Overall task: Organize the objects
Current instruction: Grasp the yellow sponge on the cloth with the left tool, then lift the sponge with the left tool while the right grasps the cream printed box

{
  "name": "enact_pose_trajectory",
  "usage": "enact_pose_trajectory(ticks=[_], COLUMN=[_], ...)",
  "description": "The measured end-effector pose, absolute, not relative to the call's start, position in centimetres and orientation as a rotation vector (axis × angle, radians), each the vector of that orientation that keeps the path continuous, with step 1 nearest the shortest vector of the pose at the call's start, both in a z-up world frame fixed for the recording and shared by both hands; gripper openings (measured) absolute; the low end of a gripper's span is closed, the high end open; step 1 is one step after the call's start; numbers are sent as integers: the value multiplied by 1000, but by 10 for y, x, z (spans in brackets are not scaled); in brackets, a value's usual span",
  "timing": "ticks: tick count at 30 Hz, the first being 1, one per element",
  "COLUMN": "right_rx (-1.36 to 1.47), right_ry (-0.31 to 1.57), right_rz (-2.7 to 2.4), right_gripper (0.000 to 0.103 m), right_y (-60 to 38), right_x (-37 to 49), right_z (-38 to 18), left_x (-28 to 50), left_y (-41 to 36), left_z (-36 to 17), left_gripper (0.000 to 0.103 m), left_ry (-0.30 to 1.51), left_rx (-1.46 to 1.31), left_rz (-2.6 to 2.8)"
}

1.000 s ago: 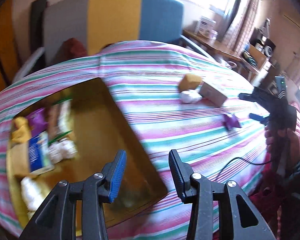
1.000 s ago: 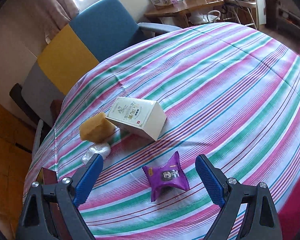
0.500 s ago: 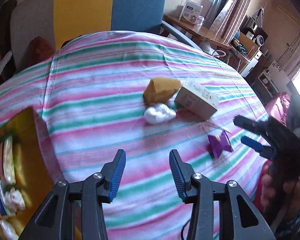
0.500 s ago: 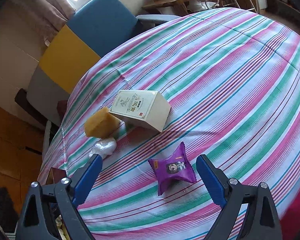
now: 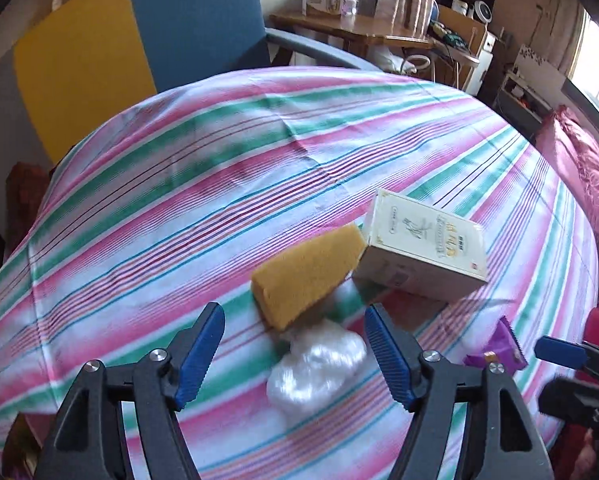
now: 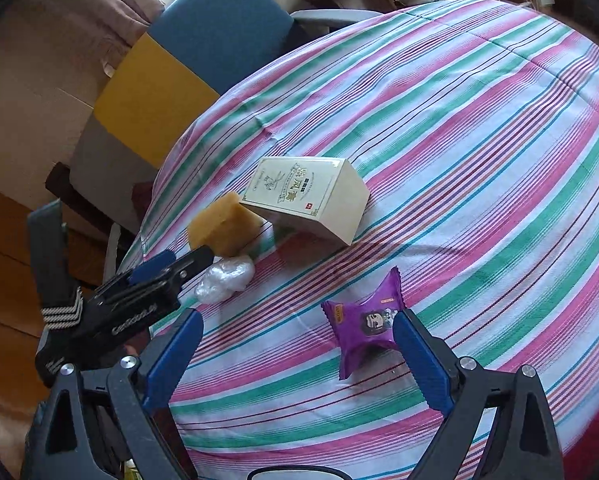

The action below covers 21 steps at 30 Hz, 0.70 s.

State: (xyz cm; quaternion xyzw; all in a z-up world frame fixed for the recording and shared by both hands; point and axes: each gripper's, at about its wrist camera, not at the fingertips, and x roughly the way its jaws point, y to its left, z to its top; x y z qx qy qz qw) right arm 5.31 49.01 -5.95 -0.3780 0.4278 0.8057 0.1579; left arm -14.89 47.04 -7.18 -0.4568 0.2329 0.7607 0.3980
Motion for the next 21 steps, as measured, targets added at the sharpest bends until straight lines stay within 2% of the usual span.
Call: enact_pose_trajectory(ticks=[3,4,6,8,21], right_rx=[-1085,-1086,-1090,-1092,-1100], right_ry=[1233,1237,1237,1228,1140], right_rz=[2306,2304,2301,2297,2297], right_gripper=[97,97,97,97,97], right_y=[490,491,491,491,487], right_x=[53,53,52,52,52], right_z=[-60,-61,-62,-62,-58], left_x=[-156,-157,-161,-161,-99], left_y=[484,487,488,481,362], left_z=[-81,-83,-86,-83,-22], left_gripper=[72,68,48,41,40], left_ry=[627,632,607,546,341], left_rx=[-1137,-1133,-1148,-1148,-1087], left_rz=[1928,1935,1922,1923,2018])
